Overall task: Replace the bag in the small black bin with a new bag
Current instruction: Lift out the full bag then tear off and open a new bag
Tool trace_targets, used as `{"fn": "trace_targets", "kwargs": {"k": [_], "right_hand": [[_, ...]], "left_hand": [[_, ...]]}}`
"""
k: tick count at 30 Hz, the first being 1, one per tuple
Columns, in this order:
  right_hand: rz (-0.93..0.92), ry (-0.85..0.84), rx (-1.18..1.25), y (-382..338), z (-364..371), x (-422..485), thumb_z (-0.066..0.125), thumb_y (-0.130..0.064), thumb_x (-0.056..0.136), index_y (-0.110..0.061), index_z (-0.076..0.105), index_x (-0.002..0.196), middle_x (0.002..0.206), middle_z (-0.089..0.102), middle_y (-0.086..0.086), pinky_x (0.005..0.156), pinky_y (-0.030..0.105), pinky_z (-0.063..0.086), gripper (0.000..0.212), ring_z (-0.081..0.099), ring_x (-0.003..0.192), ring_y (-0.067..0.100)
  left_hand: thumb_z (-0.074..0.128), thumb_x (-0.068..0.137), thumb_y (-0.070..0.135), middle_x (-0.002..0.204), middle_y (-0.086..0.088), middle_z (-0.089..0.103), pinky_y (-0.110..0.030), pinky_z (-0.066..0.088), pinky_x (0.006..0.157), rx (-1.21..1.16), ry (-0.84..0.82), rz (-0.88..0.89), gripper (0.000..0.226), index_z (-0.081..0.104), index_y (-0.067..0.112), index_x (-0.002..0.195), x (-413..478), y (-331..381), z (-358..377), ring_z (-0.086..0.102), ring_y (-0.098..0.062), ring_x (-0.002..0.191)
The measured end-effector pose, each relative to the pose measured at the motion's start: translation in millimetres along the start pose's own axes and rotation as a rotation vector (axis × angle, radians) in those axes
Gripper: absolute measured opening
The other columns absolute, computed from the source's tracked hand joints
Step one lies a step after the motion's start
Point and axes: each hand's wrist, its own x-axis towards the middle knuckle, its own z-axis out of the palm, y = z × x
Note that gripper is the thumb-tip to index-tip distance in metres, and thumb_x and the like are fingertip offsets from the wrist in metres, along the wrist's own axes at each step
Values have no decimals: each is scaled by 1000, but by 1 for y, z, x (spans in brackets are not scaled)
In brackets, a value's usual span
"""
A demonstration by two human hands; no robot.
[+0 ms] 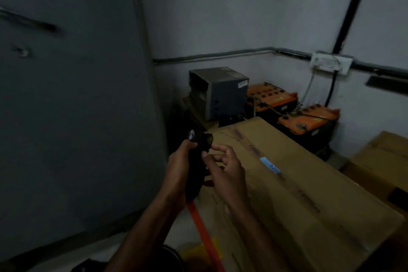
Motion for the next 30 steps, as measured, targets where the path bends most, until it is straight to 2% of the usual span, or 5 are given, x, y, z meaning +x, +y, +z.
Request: {"fn": "trace_targets", "kwargs": {"k": [5,8,17,25,30], "right_hand": [[159,-123,168,-13,47,-24,66,-50,88,-37,65,102,101,76,-8,77,43,63,19,73,91,11],[216,-192,224,-20,70,-33,69,-45,88,-27,73,105,98,79,-3,83,46,62,24,75,92,14],[234,-205,207,-13,110,-58,65,-22,93,-22,79,93,91,80,1,85,49,61,14,77,89,18],[259,-203,249,-6,108,-70,66,-18,94,-15,75,97,94,80,6,91,50,58,10,76,92,21],[253,-223,226,-2,105,-73,63,-19,96,-13,74,96,96,79,8,90,53,58,12,75,93,24]], "left_hand": [[43,94,34,56,-4,67,-28,47,55,-71,-40,32,53,74,16,56,-24,13,-52,65,-17,45],[44,93,35,60,-5,67,-25,51,45,-118,15,23,42,71,12,70,-33,14,-73,66,-18,48],[70,88,32,97,-12,77,-26,54,53,-50,178,141,28,70,14,110,-55,-4,-100,76,-23,82],[68,93,25,96,-12,79,-43,62,73,44,256,220,19,72,13,107,-68,-14,-120,76,-25,89],[64,92,20,93,-15,77,-45,60,69,49,312,209,14,70,12,103,-71,-16,-124,75,-28,81]]}}
